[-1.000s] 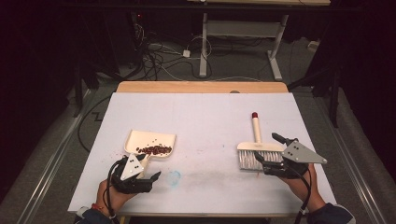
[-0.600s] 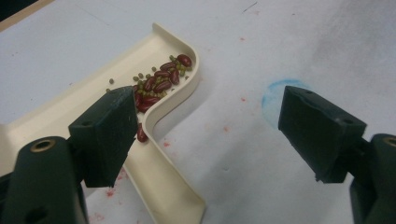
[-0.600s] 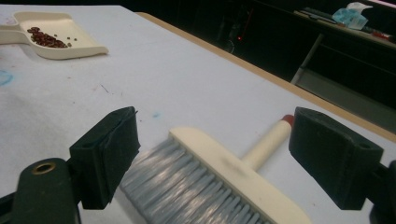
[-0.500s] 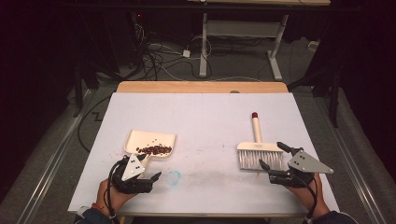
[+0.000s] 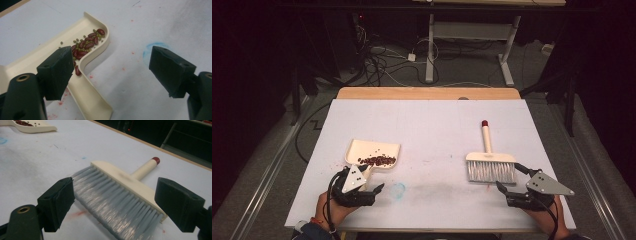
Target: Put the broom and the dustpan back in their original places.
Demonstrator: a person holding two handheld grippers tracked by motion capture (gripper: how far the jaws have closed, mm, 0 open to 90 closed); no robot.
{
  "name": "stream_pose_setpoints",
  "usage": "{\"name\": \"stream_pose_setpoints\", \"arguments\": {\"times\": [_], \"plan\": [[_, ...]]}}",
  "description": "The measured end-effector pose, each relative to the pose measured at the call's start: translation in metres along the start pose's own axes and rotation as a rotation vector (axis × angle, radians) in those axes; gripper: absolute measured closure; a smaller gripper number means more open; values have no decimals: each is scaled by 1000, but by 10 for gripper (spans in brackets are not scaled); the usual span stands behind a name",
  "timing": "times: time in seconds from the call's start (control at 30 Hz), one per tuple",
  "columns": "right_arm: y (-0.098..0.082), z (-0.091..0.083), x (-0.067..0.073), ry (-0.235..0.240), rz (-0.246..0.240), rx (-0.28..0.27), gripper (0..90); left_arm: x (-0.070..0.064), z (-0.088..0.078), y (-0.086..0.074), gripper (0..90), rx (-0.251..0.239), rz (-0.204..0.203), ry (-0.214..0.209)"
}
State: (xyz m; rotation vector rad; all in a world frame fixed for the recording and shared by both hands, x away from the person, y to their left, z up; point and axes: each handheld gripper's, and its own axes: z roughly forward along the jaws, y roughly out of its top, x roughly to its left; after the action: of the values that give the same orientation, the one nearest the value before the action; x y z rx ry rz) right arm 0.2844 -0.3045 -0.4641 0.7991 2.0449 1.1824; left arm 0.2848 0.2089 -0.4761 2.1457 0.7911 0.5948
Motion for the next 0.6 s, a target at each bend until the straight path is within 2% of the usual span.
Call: {"name": "stream_pose_setpoints", "arguments": {"times": [0.23, 0.43, 0.6], "plan": [[-1, 2, 1, 21, -10, 4, 167, -1, -1, 0, 197, 4, 4, 1], [0, 0, -1, 24, 8, -7, 167, -2, -1, 0, 197, 5, 4, 6], [6, 1, -1, 21, -1, -14, 167, -3, -5, -2, 197, 8, 12, 17]]}}
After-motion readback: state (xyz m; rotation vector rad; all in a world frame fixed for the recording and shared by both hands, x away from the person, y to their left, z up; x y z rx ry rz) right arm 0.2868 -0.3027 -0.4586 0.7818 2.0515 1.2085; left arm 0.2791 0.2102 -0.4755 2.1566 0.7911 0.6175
